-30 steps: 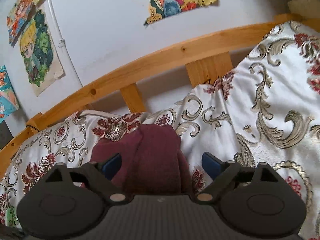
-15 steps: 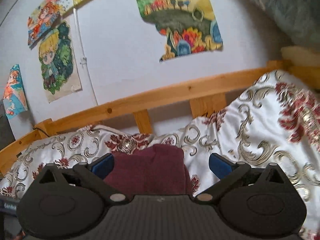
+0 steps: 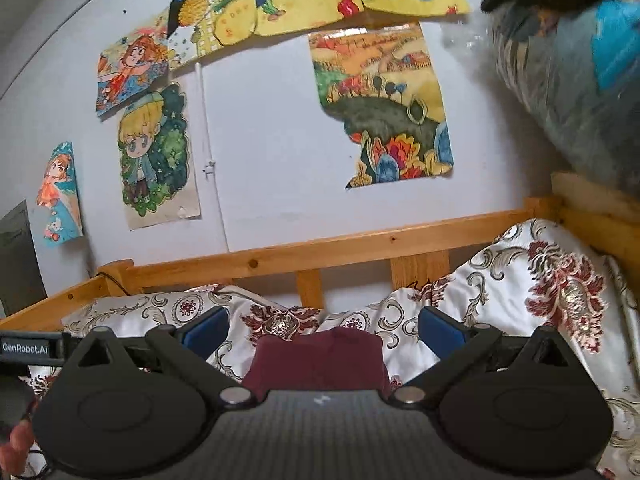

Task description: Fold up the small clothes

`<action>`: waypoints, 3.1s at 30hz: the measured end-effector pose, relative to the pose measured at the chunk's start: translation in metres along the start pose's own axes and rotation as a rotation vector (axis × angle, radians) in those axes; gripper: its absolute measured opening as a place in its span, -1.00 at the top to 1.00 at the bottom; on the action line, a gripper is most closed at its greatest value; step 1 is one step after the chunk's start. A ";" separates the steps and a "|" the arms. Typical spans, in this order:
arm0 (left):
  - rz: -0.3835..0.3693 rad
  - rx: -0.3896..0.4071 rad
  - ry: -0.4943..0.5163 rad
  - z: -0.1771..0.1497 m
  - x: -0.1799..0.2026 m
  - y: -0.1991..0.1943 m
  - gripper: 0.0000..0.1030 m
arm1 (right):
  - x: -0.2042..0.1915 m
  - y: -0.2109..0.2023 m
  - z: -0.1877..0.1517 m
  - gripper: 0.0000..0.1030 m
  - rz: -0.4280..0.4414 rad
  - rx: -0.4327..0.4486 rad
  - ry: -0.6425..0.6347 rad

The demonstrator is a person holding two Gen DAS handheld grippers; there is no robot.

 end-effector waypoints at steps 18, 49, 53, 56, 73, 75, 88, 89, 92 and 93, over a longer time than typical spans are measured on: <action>0.117 0.109 0.104 -0.023 0.001 -0.122 -0.99 | -0.034 -0.097 -0.020 -1.00 0.010 -0.032 -0.039; 0.211 -0.072 0.081 -0.142 -0.047 -0.071 -0.99 | -0.015 -0.092 -0.138 -1.00 -0.210 -0.178 -0.017; 0.209 -0.073 0.115 -0.143 -0.042 -0.071 -0.99 | -0.016 -0.092 -0.138 -1.00 -0.211 -0.179 -0.019; 0.208 -0.075 0.127 -0.144 -0.040 -0.071 -0.99 | -0.015 -0.092 -0.138 -1.00 -0.212 -0.181 -0.015; 0.220 -0.082 0.118 -0.144 -0.043 -0.070 -0.99 | -0.009 -0.094 -0.138 -1.00 -0.212 -0.180 0.012; 0.221 -0.081 0.119 -0.144 -0.042 -0.070 -0.99 | -0.009 -0.094 -0.138 -1.00 -0.211 -0.181 0.011; 0.222 -0.082 0.119 -0.144 -0.042 -0.070 -0.99 | -0.011 -0.092 -0.140 -1.00 -0.202 -0.189 0.005; 0.222 -0.082 0.119 -0.144 -0.042 -0.070 -0.99 | -0.012 -0.092 -0.140 -1.00 -0.201 -0.189 0.004; 0.222 -0.082 0.119 -0.144 -0.042 -0.070 -0.99 | -0.012 -0.093 -0.140 -1.00 -0.202 -0.188 0.005; 0.222 -0.081 0.119 -0.144 -0.042 -0.070 -0.99 | -0.012 -0.093 -0.140 -1.00 -0.202 -0.188 0.006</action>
Point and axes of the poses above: each gripper's, at about its wrist camera, not at the fingertips, and y roughly the way its jaws point, x to its right, z to its top, the point moved 9 cm from there along y, roughly the way its jaws point, and after that the axes turned 5 degrees about -z, right-handed, at the moved point
